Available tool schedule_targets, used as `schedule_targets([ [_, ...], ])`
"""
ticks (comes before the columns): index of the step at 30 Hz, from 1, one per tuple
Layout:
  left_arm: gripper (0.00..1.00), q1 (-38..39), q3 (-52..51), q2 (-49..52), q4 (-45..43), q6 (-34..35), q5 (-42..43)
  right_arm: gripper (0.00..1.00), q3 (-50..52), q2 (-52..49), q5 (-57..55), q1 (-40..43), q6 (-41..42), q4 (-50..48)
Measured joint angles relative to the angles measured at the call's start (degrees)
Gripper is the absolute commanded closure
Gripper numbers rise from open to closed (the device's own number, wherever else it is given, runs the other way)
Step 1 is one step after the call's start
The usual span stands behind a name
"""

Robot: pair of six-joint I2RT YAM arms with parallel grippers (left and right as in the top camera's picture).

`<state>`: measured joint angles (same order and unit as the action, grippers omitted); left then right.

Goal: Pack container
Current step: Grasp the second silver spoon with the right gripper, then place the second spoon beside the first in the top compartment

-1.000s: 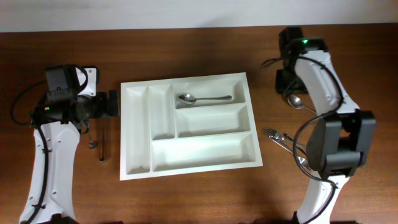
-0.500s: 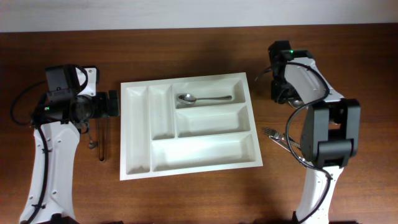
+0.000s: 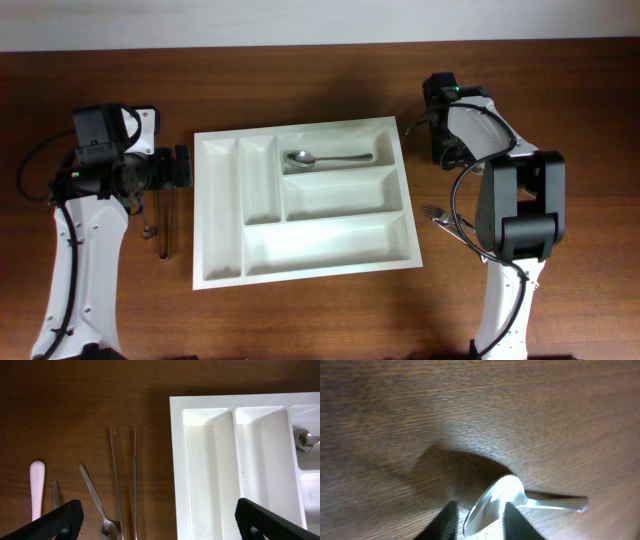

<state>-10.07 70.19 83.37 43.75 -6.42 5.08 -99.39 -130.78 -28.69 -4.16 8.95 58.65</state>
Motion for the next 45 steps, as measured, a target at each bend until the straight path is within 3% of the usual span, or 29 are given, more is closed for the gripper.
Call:
schedule_targets([
  [7,0.01,0.0,0.0,0.0,0.0,0.0,0.0,0.96,0.0,0.0,-0.7,0.0,-0.1,-0.4],
  [23,0.01,0.0,0.0,0.0,0.0,0.0,0.0,0.96,-0.2,0.0,-6.1,-1.7,1.3,2.5],
  [37,0.01,0.0,0.0,0.0,0.0,0.0,0.0,0.96,-10.2,7.0,-6.5,-18.6,1.6,6.0],
  [45,0.01,0.0,0.0,0.0,0.0,0.0,0.0,0.96,-10.6,7.6,-6.5,-28.2,1.6,6.0],
])
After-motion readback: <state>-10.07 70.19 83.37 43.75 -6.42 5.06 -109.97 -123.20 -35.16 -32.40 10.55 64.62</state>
